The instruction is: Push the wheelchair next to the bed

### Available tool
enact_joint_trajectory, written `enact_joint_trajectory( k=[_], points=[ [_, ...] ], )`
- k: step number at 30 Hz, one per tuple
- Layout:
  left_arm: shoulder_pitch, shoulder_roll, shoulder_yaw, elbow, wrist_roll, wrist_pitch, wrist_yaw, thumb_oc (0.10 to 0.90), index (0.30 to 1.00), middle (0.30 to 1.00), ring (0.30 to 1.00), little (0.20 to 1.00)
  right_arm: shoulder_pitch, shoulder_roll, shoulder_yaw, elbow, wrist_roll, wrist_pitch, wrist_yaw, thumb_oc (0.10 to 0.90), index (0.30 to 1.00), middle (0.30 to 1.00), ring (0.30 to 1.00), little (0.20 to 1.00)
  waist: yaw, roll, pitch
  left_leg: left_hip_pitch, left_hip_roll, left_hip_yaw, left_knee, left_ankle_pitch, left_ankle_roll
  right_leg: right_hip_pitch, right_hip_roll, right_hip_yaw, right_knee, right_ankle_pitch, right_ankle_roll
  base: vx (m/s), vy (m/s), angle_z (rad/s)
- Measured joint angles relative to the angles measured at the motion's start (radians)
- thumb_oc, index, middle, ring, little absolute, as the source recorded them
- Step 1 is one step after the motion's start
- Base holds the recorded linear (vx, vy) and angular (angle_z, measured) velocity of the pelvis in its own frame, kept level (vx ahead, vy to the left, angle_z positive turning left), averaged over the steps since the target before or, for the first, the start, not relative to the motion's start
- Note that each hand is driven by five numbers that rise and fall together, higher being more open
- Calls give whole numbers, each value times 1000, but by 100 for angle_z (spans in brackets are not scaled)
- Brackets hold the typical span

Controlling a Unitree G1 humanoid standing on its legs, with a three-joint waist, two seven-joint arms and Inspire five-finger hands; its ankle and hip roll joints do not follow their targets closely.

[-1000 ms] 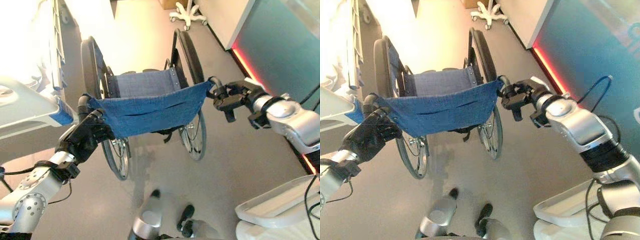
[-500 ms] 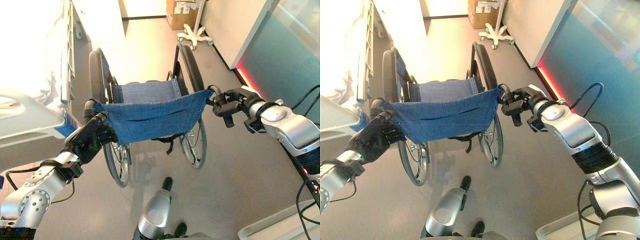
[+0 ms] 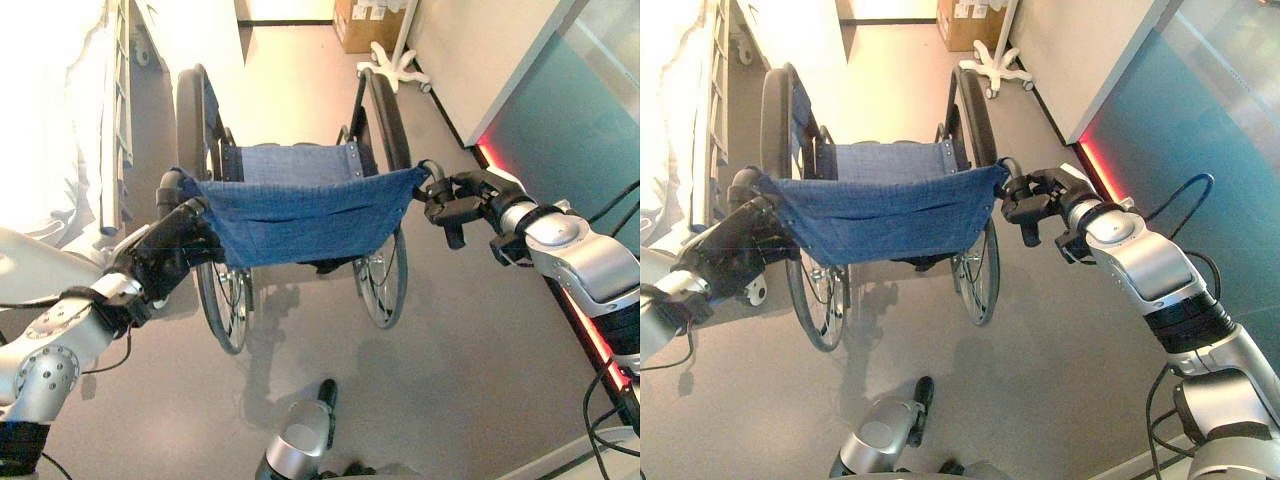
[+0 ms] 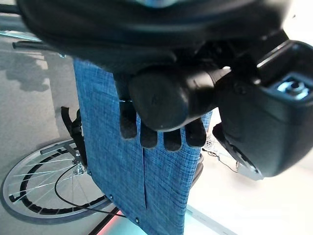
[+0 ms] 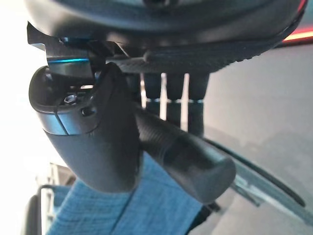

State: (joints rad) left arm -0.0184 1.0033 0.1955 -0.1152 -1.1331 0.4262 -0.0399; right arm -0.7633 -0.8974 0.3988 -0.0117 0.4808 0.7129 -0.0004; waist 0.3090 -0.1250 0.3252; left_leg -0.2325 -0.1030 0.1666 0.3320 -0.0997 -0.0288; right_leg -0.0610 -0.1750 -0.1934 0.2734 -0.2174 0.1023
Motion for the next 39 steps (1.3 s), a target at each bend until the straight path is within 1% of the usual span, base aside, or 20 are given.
enact_joint_trajectory(
  k=[1, 2, 5, 10, 12, 15, 17, 20, 21, 22, 23, 24, 26, 28, 30, 33, 35, 37, 38, 39],
  points=[
    [10, 4, 0, -7, -29, -33, -11, 400, 300, 300, 300, 300, -12, -23, -3, -6, 10, 0, 12, 400, 300, 300, 300, 300, -9, -15, 0, -87, -3, -113, 253, -86, 33, -59, -60, 49, 54, 2, 66, 367, -259, -5],
    [10, 5, 11, -31, -55, -36, -12, 400, 300, 300, 300, 300, -11, -53, -32, -24, 29, -6, 19, 400, 300, 300, 300, 300, 5, 15, 10, -50, 49, -183, 264, -195, 94, -108, -94, 71, 106, 3, 112, 618, -378, -26],
    [5, -2, 23, -17, -38, -41, 11, 400, 300, 300, 300, 300, -12, -41, -38, -48, 46, -1, 4, 400, 300, 300, 300, 300, -7, 20, 18, -13, 88, -105, 163, -154, 92, -207, -128, 38, 9, 49, 133, 506, -238, -12],
    [32, 8, 23, 0, 8, -28, 4, 400, 300, 300, 300, 300, 52, -44, -28, -68, 127, 42, -3, 400, 300, 300, 300, 300, -52, 1, 32, 141, 97, -72, 115, -192, 82, -124, 0, -6, -62, 198, 23, 567, -112, 53],
    [75, 0, 32, -24, 11, -28, 6, 400, 300, 300, 300, 300, 67, -82, -21, -81, 158, 45, 23, 400, 300, 300, 300, 300, -89, 11, 29, 192, 146, -18, 99, -212, 24, -100, 36, -57, -31, 194, -13, 347, -91, 65],
    [92, -27, 36, -53, 10, -28, 26, 400, 300, 300, 300, 300, 59, -90, -20, -70, 154, 32, 29, 400, 300, 300, 300, 300, -65, 27, 28, 117, 151, -96, 310, -194, -46, -105, 68, -57, 15, 137, -50, 415, -106, -9],
    [92, -76, 38, -57, 14, -29, 34, 400, 300, 300, 300, 300, 54, -90, -20, -61, 154, 14, 30, 400, 300, 300, 300, 300, -38, 34, 26, -4, 98, -211, 566, -84, -157, -137, 71, -12, 105, 78, -90, 339, -94, -37],
    [117, -124, 44, -59, 32, -28, 35, 400, 300, 300, 300, 300, 54, -87, -12, -63, 149, 13, 30, 400, 300, 300, 300, 300, 3, 29, 26, -72, 56, -234, 655, 42, -161, -110, 65, 90, 70, 73, -98, 383, -48, -33],
    [135, -130, 51, -73, 32, -29, 40, 400, 300, 300, 300, 300, 56, -88, -11, -71, 142, 17, 30, 400, 300, 300, 300, 300, 8, 11, 17, -85, 35, -255, 525, -40, -39, -86, 63, 118, -10, 107, -51, 404, -21, 0],
    [138, -130, 52, -84, 32, -29, 44, 400, 300, 300, 300, 300, 55, -100, -11, -77, 143, 17, 30, 400, 300, 300, 300, 300, 8, 4, 16, -78, 31, -261, 414, -54, -10, -80, 63, 126, -39, 127, -44, 447, -42, -1],
    [140, -135, 51, -116, 29, -29, 50, 400, 300, 300, 300, 300, 38, -132, -9, -79, 145, 18, 38, 400, 300, 300, 300, 300, 12, 16, 12, -18, 37, -302, 36, -29, 27, -70, 72, 131, -78, 140, -25, 385, -52, -39],
    [142, -151, 55, -133, 29, -31, 53, 400, 300, 300, 300, 300, 7, -122, 8, -68, 120, 24, 30, 400, 300, 300, 300, 300, 42, 54, 27, 47, 96, -192, -103, 80, 24, -96, 100, 51, 85, 75, -31, 432, -56, -55],
    [163, -157, 57, -128, 41, -33, 61, 400, 300, 300, 300, 300, -3, -86, 48, -58, 89, 34, 11, 400, 300, 300, 300, 300, 60, 50, 25, 99, 137, -81, -130, 86, 20, -70, 116, -76, 239, -3, -121, 482, -44, -34],
    [167, -160, 47, -128, 63, -33, 60, 400, 300, 300, 300, 300, -2, -75, 48, -52, 78, 47, 11, 400, 300, 300, 300, 300, 61, 45, 27, 73, 154, 23, -11, 39, 0, 46, 155, -170, 166, -47, -197, 505, -53, 18],
    [167, -191, 53, -127, 73, -34, 44, 400, 300, 300, 300, 300, 11, -80, 35, -64, 76, 48, 13, 400, 300, 300, 300, 300, 49, 49, 13, -102, 176, 91, 236, -25, -69, 181, 205, -103, -64, -103, -150, 402, -16, 32],
    [172, -191, 64, -127, 77, -34, 7, 400, 300, 300, 300, 300, 11, -85, 28, -65, 71, 47, 13, 400, 300, 300, 300, 300, 73, 53, 2, -129, 131, 99, 91, -24, -60, 202, 215, -86, -67, -132, -137, 474, 36, -6],
    [188, -193, 83, -126, 75, -34, -12, 400, 300, 300, 300, 300, 28, -63, 30, -50, 57, 35, 20, 400, 300, 300, 300, 300, 113, 26, -21, -101, 77, 46, 45, 13, 30, 223, 195, -64, -19, -170, -108, 355, 22, -29],
    [198, -187, 105, -125, 76, -32, -19, 400, 300, 300, 300, 300, 29, -26, 34, -31, 32, 17, 23, 400, 300, 300, 300, 300, 108, 28, -26, -45, 94, 71, 13, 64, 153, 159, 163, -123, 221, -171, 8, 401, -20, 3],
    [197, -173, 107, -121, 77, -32, -19, 400, 300, 300, 300, 300, 27, -15, 38, -21, 32, 14, 23, 400, 300, 300, 300, 300, 125, 19, -26, -16, 94, 91, 2, 57, 174, 108, 132, -118, 383, -141, 128, 289, -36, 20],
    [196, -161, 107, -120, 77, -32, -18, 400, 300, 300, 300, 300, 27, -8, 38, -16, 33, 14, 23, 400, 300, 300, 300, 300, 121, 13, -27, -6, 91, 96, 0, 47, 175, 78, 123, -108, 468, -110, 182, 278, -46, 34]
  ],
)
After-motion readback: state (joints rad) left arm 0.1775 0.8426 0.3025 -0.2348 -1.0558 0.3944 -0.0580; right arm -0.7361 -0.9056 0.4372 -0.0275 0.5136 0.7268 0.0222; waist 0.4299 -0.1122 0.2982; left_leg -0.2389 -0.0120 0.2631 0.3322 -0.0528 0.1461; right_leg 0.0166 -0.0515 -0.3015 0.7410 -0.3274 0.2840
